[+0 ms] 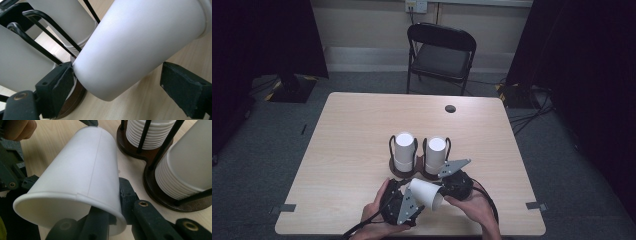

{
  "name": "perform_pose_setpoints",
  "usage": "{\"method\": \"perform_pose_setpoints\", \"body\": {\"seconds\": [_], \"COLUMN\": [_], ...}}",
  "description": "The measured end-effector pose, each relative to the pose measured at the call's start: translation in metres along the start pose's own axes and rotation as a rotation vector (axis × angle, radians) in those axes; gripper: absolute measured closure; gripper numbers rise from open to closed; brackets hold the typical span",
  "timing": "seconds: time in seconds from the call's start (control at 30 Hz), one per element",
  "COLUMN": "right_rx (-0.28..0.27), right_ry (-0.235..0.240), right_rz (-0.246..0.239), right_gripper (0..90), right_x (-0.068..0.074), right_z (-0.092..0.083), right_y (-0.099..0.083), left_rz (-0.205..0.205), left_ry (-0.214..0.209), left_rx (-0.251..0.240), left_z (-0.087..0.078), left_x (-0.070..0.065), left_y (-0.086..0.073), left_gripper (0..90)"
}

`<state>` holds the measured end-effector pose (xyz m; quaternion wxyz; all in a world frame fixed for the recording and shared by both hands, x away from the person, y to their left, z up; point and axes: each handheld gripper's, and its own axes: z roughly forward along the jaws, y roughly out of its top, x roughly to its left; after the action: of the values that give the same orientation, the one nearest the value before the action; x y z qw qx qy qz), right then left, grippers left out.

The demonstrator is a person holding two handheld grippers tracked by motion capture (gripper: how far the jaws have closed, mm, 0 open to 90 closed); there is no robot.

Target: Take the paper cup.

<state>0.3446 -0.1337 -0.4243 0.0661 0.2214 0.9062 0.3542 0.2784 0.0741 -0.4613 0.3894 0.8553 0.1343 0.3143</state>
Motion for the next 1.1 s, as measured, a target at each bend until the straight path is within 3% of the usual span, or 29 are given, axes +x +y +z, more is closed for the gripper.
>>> {"method": "perform_pose_setpoints", "body": {"seconds": [0.27,0.37,0.5,0.63,0.83,1.1], "right_rx": [0.043,0.054,0.053,0.05,0.022,0.044], "right_ry": [0.029,0.033,0.044,0.047,0.06,0.088], "right_rz": [0.003,-0.003,0.0,-0.008,0.018,0.043], "right_gripper": [86.8,86.9,87.5,88.0,88.6,89.1], "right_x": [-0.002,-0.002,-0.002,0.0,-0.002,-0.001], "right_z": [0.004,0.005,0.007,0.009,0.01,0.016], "right_y": [0.006,0.01,0.016,0.019,0.021,0.024], "left_rz": [0.039,0.065,0.075,0.076,0.039,0.05], "left_ry": [0.013,0.036,0.031,0.04,0.062,0.079], "left_rx": [0.018,0.025,0.004,0.008,-0.003,-0.024], "left_z": [0.003,0.005,0.006,0.006,0.006,0.009], "left_x": [-0.005,-0.007,-0.01,-0.011,-0.014,-0.02], "left_y": [0.003,0.006,0.008,0.008,0.009,0.014], "left_gripper": [8.9,7.2,11.2,14.6,15.6,17.4]}}
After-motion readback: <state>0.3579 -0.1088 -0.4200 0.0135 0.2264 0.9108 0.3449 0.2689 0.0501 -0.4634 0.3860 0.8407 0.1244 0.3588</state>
